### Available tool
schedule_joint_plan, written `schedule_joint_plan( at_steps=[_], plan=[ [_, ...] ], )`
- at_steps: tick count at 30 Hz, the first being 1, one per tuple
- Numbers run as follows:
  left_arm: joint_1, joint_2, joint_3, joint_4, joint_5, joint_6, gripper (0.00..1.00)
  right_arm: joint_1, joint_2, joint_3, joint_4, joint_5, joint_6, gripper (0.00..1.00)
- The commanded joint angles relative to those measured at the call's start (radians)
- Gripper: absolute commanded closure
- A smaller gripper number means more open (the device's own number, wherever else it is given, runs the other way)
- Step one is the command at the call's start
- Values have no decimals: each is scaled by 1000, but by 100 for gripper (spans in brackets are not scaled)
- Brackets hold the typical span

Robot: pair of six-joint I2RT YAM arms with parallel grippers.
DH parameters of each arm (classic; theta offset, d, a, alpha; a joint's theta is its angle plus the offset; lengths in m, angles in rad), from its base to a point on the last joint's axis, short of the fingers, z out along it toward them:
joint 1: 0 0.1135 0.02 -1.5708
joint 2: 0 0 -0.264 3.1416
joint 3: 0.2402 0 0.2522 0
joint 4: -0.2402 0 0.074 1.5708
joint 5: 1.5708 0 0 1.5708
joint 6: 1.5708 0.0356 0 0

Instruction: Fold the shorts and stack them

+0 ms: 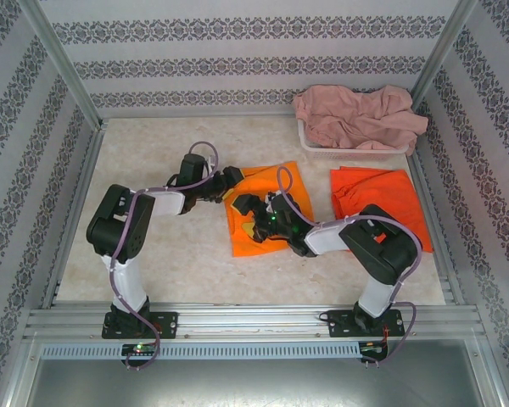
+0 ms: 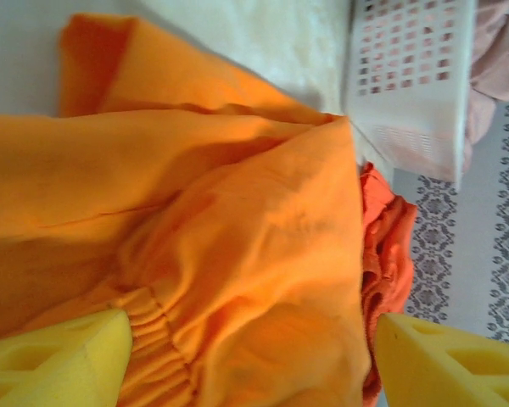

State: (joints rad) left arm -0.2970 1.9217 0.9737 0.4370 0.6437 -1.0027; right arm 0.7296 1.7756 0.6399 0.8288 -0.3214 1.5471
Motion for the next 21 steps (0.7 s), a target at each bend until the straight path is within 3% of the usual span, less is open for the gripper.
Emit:
schedule_joint_plan(
  at_steps=[1, 7, 11, 21],
  plan=[
    [8, 44, -25, 60, -15, 28, 24, 19, 54, -26, 92, 24, 54, 3],
    [16, 63, -29, 72, -16, 38, 24, 48, 114, -17, 187, 18, 113, 2],
    [40, -11, -32, 68, -1, 54, 24, 52, 89, 2, 200, 8, 110, 2],
    [37, -292, -63, -40, 10, 96, 18, -9, -178, 14, 20, -20, -31, 2]
  ],
)
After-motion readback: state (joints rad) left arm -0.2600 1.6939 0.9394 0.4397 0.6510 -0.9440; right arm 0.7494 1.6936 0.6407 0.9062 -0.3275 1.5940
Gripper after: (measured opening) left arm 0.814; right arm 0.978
